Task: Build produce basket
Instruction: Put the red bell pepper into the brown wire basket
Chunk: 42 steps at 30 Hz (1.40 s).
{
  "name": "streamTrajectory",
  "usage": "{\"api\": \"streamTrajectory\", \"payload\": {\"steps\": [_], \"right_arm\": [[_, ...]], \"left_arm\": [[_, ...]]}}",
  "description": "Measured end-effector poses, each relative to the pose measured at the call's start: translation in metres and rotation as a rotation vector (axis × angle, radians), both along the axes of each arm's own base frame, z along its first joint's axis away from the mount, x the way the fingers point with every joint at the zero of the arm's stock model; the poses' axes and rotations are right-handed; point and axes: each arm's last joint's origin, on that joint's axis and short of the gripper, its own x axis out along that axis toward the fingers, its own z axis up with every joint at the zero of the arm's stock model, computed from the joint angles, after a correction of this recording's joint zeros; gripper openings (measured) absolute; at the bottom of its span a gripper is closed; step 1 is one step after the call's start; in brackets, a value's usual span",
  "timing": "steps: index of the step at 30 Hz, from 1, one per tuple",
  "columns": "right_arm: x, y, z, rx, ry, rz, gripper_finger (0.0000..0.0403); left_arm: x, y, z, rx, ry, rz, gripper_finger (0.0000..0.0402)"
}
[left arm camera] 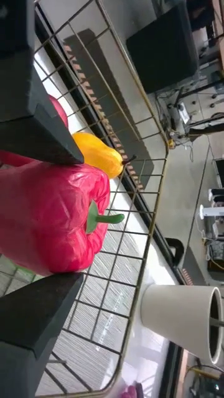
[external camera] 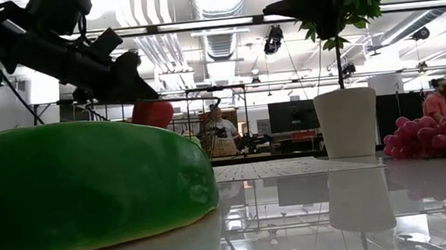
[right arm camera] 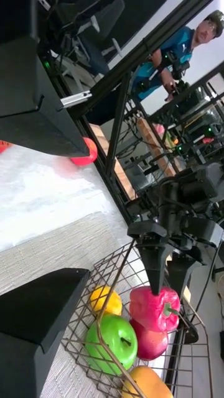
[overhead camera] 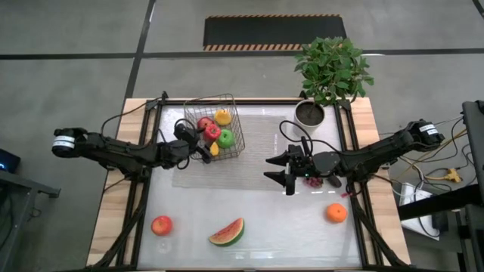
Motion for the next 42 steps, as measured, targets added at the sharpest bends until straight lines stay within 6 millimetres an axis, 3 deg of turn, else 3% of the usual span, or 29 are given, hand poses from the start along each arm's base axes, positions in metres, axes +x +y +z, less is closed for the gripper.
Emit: {"api": "streamTrajectory", "payload": {"steps": [15,25,31,37,42], "right_arm": [[0.0,0.0,0.0,-0.001,0.0,0.0,0.0288],[0.0,0.0,0.0,-0.001,0.003,0.0,0.0288],[0.0,0.0,-0.001,-0.002,0.005,0.0,0.0288],[0.0,0.0,-0.001,-0.01,0.007,0.001,0.0288],[0.0,0.0,-0.002,-0.014,0.024,0.002,0.0288]], "left_arm": [[-0.004,0.0,0.001,0.004,0.05,0.002,0.0303],[-0.013,-0.003,0.028,0.036,-0.042,-0.107,0.0304],[-0.016,-0.006,0.058,-0.028,-0.141,-0.192,0.03],[-0.007,-0.016,0.076,-0.125,0.092,-0.227,0.0266],[0.008,-0.03,0.091,-0.082,0.328,-0.312,0.0219]]}}
